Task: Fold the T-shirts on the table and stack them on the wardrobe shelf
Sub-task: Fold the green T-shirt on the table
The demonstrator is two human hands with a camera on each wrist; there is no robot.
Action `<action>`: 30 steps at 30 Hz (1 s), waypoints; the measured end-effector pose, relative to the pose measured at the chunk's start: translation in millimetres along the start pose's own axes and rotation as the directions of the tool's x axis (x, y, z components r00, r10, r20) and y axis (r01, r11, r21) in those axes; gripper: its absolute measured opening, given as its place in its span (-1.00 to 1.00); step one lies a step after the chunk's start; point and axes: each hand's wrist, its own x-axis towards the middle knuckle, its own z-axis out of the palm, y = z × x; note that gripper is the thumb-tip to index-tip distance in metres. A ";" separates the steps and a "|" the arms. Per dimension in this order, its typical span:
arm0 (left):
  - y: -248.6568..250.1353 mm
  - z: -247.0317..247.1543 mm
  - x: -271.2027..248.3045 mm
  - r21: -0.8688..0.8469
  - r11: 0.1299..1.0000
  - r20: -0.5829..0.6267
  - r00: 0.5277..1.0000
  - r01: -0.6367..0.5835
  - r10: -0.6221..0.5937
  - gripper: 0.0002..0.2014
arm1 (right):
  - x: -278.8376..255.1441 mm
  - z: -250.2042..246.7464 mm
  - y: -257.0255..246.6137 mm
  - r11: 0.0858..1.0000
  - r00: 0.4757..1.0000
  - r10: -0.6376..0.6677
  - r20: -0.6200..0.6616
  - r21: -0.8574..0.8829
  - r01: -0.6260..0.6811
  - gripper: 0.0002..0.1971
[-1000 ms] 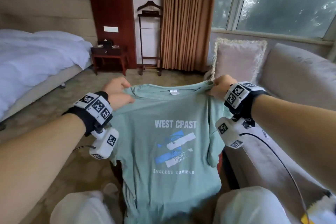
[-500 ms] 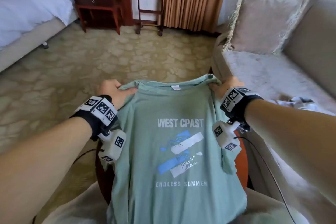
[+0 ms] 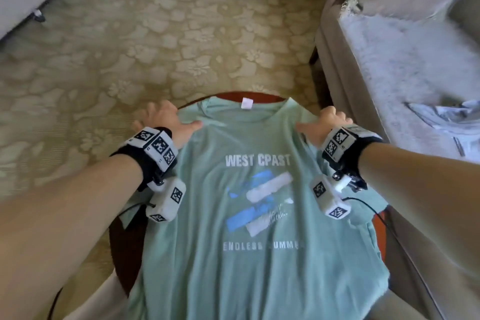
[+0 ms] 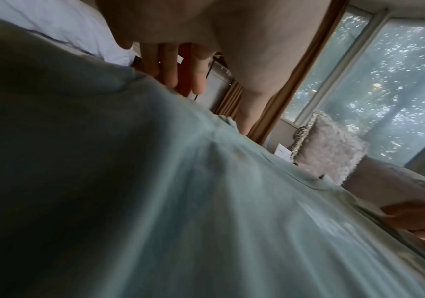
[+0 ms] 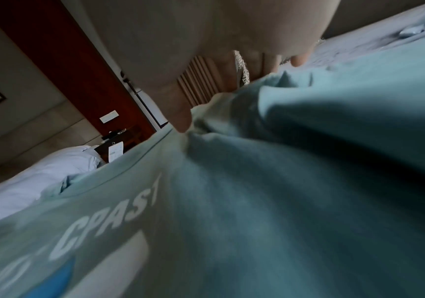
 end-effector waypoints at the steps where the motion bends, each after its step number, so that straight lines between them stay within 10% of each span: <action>1: -0.4 3.0 -14.4 -0.026 1.000 -0.017 1.000 -0.013 0.012 -0.30 | -10.7 4.5 8.0 1.000 1.000 0.008 -0.007 0.001 -0.008 -0.20; 6: 4.1 2.3 -71.3 -0.192 0.980 0.089 0.994 -0.041 0.059 -0.46 | -45.3 2.0 38.8 0.998 0.999 0.052 0.005 0.025 -0.052 -0.08; 13: 17.0 11.0 -95.1 0.042 0.991 0.395 0.913 -0.130 0.103 0.03 | -56.4 8.5 58.0 0.987 0.956 -0.097 0.277 -0.094 0.128 0.15; 22: 17.4 26.7 -59.0 0.036 0.994 0.348 0.934 -0.102 0.083 0.16 | -29.2 7.0 72.0 0.976 0.954 -0.150 0.258 -0.116 0.185 0.07; 27: 22.3 29.6 -61.4 0.041 0.993 0.313 0.946 -0.108 0.090 0.12 | -26.3 -1.6 84.3 0.975 0.973 0.163 0.166 0.122 -0.184 0.07; 30: 11.2 25.8 -61.5 -0.094 0.996 0.192 0.981 0.012 0.007 0.03 | -12.9 4.3 104.1 0.830 0.900 0.156 0.406 0.440 -0.342 -0.20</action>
